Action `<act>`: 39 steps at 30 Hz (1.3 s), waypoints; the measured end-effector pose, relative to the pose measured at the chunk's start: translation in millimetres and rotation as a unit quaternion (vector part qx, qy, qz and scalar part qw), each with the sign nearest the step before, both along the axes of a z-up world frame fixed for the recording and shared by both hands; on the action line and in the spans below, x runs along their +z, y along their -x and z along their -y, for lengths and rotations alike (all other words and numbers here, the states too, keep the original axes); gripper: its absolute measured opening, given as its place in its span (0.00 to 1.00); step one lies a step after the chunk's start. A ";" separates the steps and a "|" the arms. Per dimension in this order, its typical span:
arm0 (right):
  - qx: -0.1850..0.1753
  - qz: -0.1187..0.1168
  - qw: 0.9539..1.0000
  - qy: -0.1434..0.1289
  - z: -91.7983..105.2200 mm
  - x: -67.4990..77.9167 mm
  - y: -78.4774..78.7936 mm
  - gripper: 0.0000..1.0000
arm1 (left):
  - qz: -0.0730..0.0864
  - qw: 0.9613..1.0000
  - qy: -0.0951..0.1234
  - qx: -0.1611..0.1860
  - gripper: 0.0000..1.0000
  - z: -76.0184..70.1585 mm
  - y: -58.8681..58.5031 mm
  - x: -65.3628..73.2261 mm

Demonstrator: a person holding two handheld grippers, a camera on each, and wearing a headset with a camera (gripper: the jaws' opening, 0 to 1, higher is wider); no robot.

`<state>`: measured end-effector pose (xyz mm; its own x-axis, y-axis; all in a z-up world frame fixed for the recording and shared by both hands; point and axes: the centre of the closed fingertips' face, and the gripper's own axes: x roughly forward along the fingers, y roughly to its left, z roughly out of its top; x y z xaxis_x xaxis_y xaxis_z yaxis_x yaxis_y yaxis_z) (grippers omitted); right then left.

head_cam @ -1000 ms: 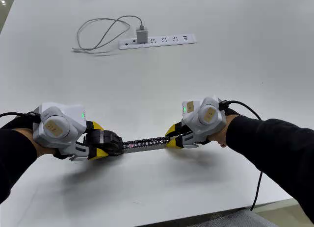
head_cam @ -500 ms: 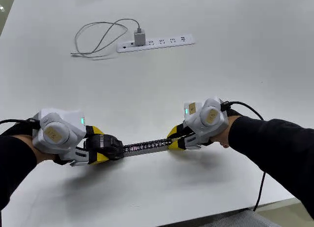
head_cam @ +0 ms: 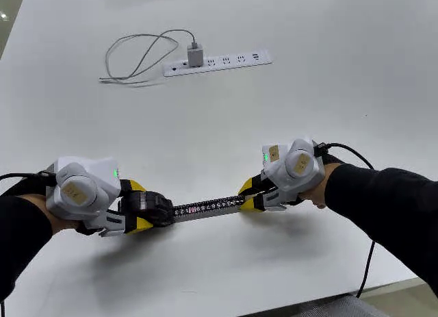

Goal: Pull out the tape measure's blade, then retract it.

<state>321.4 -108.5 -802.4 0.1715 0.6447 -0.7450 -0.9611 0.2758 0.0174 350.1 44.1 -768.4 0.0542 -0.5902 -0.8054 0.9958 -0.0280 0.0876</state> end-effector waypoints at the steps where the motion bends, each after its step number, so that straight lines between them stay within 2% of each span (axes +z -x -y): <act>1: 0.000 0.000 1.000 0.001 1.0 0.2 0.4 0.08 | 0.000 1.000 0.000 0.000 0.30 0.0 -0.1 0.0; 22: -0.001 -0.003 1.000 0.018 23.0 -1.0 3.8 0.08 | 0.001 1.000 0.001 0.003 0.30 0.1 0.8 0.4; 39: -0.005 -0.008 1.000 0.019 34.1 -0.6 4.7 0.08 | 0.002 1.000 0.002 0.003 0.30 -0.4 -0.6 -0.5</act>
<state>316.7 -142.6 -803.0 0.1662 0.6147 -0.7710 -0.9579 0.2863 0.0218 350.7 44.6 -768.8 0.0606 -0.5938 -0.8023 0.9956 -0.0211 0.0909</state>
